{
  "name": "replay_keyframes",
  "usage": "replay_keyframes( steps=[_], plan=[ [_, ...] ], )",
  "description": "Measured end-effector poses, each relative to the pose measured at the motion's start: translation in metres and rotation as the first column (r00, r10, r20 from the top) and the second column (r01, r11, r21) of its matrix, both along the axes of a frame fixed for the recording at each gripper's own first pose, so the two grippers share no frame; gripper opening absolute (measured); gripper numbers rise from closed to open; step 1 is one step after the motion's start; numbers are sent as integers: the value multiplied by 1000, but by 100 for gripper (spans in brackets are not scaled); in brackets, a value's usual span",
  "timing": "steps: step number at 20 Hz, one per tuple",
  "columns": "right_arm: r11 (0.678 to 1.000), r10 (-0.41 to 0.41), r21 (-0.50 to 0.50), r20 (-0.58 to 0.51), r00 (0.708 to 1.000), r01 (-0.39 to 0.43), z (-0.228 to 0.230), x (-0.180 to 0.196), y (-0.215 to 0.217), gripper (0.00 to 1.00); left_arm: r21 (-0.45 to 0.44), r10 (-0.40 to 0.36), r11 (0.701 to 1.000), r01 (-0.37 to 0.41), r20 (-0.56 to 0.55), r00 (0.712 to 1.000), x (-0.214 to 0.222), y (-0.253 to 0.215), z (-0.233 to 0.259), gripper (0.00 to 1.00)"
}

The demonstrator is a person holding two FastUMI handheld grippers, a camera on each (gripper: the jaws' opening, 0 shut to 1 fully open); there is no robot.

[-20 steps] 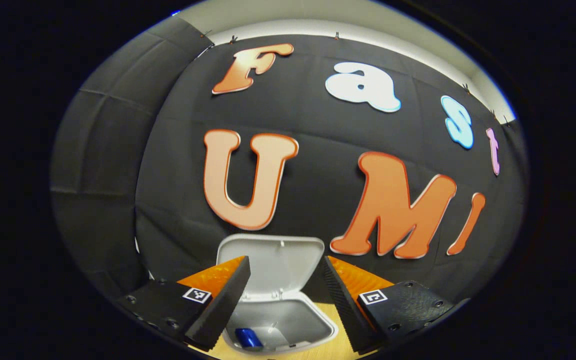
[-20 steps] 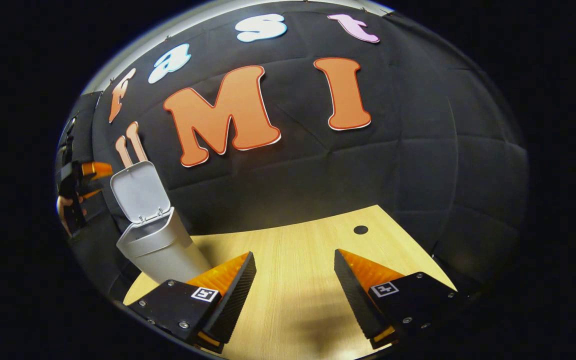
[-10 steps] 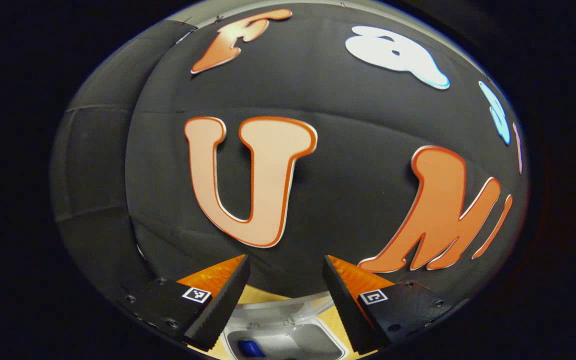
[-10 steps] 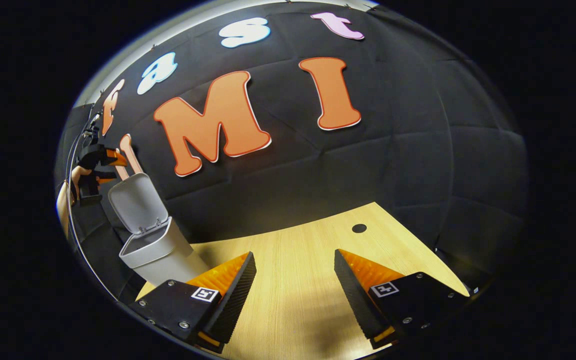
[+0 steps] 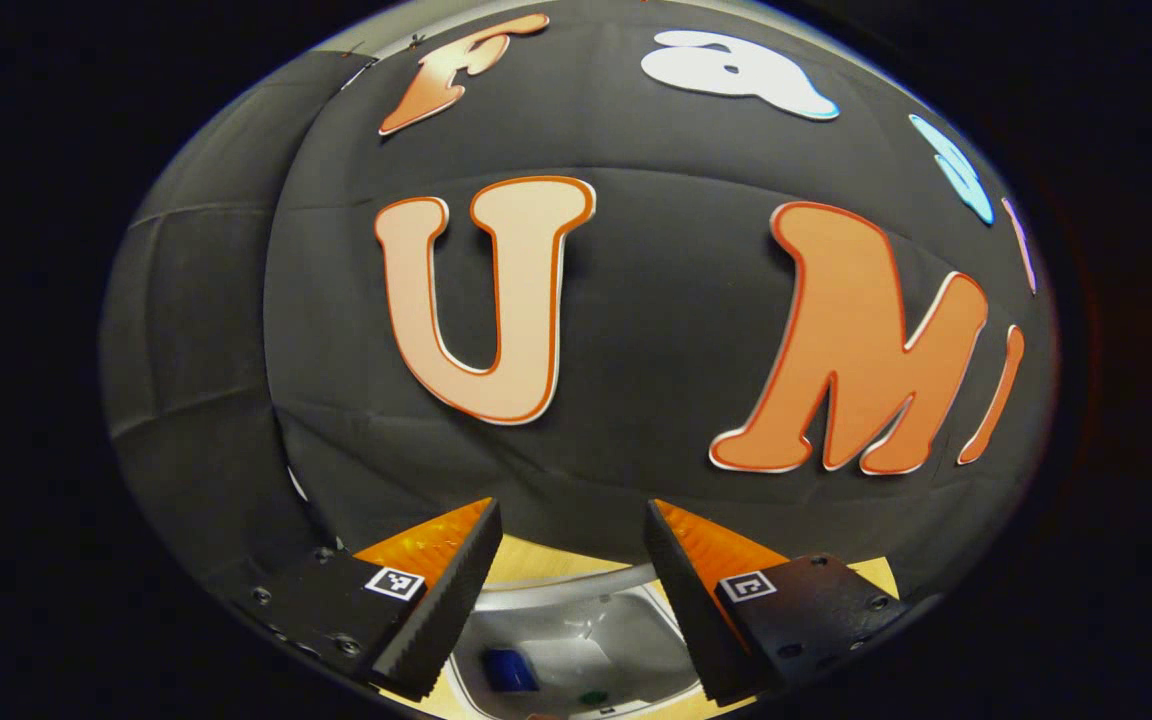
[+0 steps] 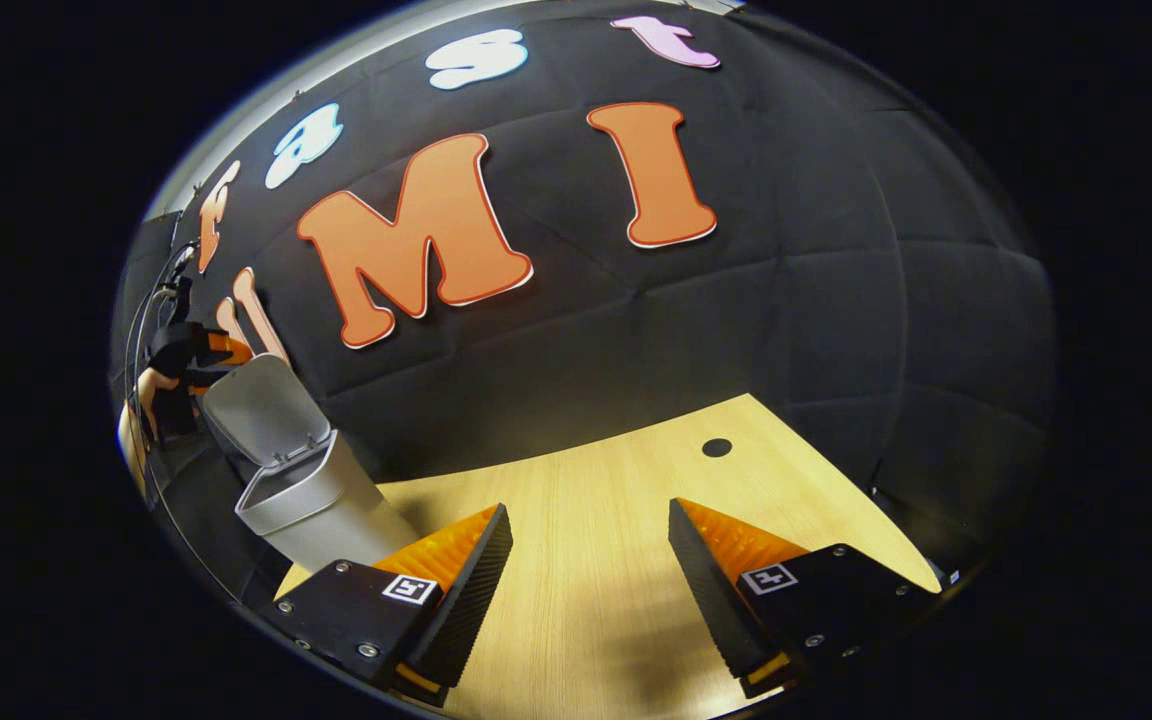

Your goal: Press the lid of the desktop garbage bin to open it, pick up the crumpled paper on the desktop and throw it into the bin, then pick up the pop can on the desktop and drop it into the bin, and finally close the garbage bin lid.

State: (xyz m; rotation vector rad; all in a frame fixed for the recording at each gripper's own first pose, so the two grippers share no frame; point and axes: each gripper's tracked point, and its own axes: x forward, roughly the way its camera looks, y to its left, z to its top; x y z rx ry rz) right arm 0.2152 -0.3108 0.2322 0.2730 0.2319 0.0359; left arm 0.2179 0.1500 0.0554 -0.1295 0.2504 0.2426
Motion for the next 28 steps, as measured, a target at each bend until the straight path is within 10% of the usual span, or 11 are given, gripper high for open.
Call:
replay_keyframes(
  steps=[14,24,28],
  plan=[
    [990,66,-127,-21,998,-68,2,1,2,94,55,1,998,5,-93,996,-72,-64,-144,89],
    [987,74,-142,-13,997,-75,7,2,14,94,117,-70,991,67,28,997,-73,-69,-134,91],
    [986,56,-162,45,997,-48,25,1,22,94,7,-164,987,163,63,985,-98,-110,-119,95]
  ],
)
